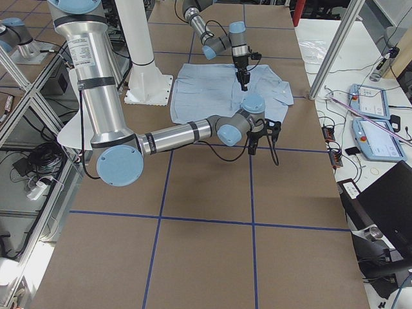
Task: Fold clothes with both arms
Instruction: 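Fold the other sleeve across the chest with the left gripper while the right gripper withdraws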
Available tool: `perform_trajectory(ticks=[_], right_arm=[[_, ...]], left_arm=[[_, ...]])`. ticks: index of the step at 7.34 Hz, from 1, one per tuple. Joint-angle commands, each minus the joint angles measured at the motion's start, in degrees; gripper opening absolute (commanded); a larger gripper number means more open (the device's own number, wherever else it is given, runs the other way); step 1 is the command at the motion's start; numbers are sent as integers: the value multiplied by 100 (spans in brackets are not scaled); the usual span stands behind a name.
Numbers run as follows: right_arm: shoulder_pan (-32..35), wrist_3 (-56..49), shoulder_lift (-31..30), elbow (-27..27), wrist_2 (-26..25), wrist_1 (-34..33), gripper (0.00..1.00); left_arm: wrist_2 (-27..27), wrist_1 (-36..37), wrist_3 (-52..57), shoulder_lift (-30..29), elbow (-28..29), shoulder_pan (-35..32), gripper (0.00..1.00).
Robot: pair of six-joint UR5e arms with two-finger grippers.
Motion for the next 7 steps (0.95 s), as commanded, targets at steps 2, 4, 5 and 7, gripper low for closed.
perform_trajectory(ticks=[2, 4, 5, 7], right_arm=[[-793, 1252, 19, 540, -167, 8, 100], [-2143, 2703, -338, 1530, -1393, -45, 99], [-2838, 3181, -759, 2040, -2043, -88, 98], [-3947, 3737, -1394, 2806, -2698, -568, 96]], left_arm=[[-9, 230, -30, 756, -1226, -5, 79], [-114, 425, 102, 2117, -2702, -14, 75], [-149, 425, 233, 2402, -2961, -32, 74], [-97, 425, 322, 2448, -2919, -58, 73]])
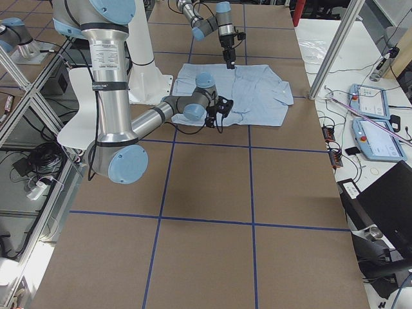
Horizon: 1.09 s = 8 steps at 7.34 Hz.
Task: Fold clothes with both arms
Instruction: 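Release the sleeve with the left gripper while the right gripper moves to the hem corner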
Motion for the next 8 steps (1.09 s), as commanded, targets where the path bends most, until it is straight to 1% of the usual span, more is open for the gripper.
perform_trajectory(ticks=[1, 2, 3, 4, 5, 6, 7, 8], right_arm=[[-1369, 756, -293, 747, -914, -1138, 94], [-1707, 1081, -240, 915, -1345, -1433, 88], [-2023, 1154, -231, 899, -1480, -1592, 89], [-2183, 1155, -161, 908, -1595, -2107, 89], [-2315, 1163, 92, 882, -1613, -2417, 89], [-2543, 1207, 234, 855, -1726, -2620, 89], [-2562, 1216, 313, 811, -1728, -2640, 88], [-2589, 1216, 366, 689, -1728, -2640, 85]], left_arm=[[33, 4, 129, 146, -43, -19, 72], [33, 4, 260, 164, -43, -19, 72], [33, -5, 262, 182, -17, -10, 72], [25, -14, 227, 173, -43, -10, 72], [25, -23, 209, 173, -52, -1, 72], [25, -23, 218, 182, -43, -1, 72], [33, -23, 218, 191, -43, -1, 72], [33, -23, 218, 191, -34, -10, 72]])
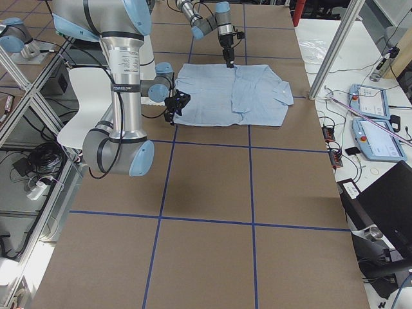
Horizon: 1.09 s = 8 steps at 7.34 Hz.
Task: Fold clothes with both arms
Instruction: 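Release the sleeve with the left gripper while the right gripper moves to the hem corner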
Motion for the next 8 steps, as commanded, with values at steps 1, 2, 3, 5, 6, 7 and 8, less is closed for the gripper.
perform_trajectory(ticks=[1, 2, 3, 5, 6, 7, 8], right_arm=[[-38, 1, 167, -166, -27, -62, 76], [6, 1, 168, -175, -27, -62, 62], [32, 10, 168, -167, -27, -62, 37], [164, -16, 159, -123, -10, -62, 0], [173, -16, 168, -114, -9, -62, 0], [216, -16, 150, -27, -1, -62, 0], [234, -16, 141, 52, -1, -62, 0]], left_arm=[[3, -1, 9, 5, 8, -7, 72], [12, -1, 18, 14, 16, -7, 72], [12, -1, 18, 14, 16, -7, 72], [3, -18, 35, 101, 8, -7, 72], [3, -18, 44, 128, -1, -7, 71], [-23, 34, 35, 128, 8, 2, 73], [-32, 61, 35, 137, -62, 19, 82]])
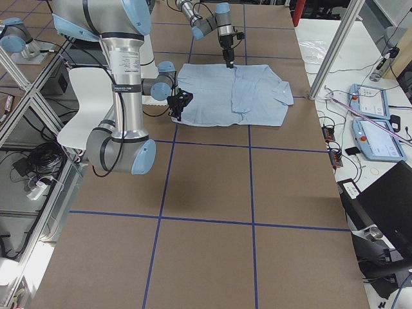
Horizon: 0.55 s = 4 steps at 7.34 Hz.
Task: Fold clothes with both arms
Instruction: 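Release the sleeve with the left gripper while the right gripper moves to the hem corner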
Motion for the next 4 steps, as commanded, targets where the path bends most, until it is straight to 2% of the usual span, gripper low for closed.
perform_trajectory(ticks=[1, 2, 3, 4], right_arm=[[24, 8, -30, 121, 12, 0, 0], [-37, 17, -65, 182, 12, 0, 0], [-116, 34, -65, 209, 4, 0, 0], [-143, 52, -65, 218, 4, 0, 0]], left_arm=[[-8, 47, -11, 170, -131, 42, 95], [27, 56, -37, 598, -611, 182, 86], [175, 56, -28, 1185, -1016, 601, 86], [777, 152, -28, 1617, -1516, 1066, 76]])
